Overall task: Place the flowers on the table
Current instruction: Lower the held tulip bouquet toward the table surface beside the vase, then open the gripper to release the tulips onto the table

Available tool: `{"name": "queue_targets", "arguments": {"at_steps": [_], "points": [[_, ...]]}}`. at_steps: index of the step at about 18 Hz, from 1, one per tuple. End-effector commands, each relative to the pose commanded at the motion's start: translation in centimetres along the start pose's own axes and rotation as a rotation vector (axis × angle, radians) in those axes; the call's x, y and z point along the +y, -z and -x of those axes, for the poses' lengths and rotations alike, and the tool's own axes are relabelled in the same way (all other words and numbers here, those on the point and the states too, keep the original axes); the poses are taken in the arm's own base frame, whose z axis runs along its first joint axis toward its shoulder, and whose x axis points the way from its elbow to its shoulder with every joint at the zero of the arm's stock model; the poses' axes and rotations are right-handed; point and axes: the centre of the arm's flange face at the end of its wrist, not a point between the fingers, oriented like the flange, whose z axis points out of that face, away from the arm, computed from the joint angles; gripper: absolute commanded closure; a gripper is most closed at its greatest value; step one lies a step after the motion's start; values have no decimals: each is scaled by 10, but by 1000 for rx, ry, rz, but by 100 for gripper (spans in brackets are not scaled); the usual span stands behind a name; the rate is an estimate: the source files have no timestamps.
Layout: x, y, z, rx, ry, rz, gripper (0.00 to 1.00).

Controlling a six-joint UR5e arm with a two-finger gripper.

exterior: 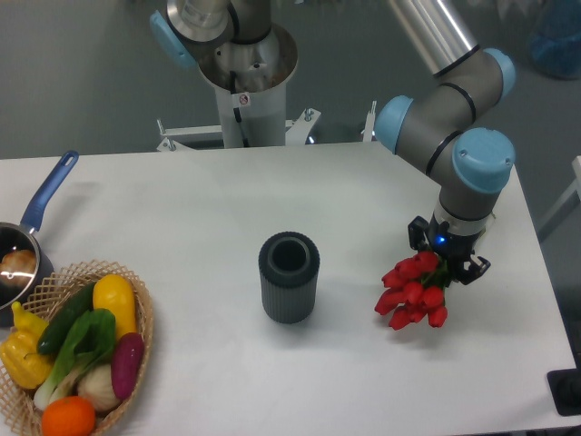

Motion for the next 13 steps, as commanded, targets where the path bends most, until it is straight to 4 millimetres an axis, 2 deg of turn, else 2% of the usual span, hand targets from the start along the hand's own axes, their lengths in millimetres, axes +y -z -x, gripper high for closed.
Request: {"name": "queue_targets", "arguments": {"at_steps": [4, 6, 8, 12, 13], "points": [[-1, -4, 0, 5, -1, 0, 42], [-4, -4, -1, 5, -7, 0, 37], [-4, -4, -1, 5, -7, 0, 26], [-4, -2, 0, 2, -6, -2, 24], [-4, -1, 0, 1, -8, -2, 21]]}}
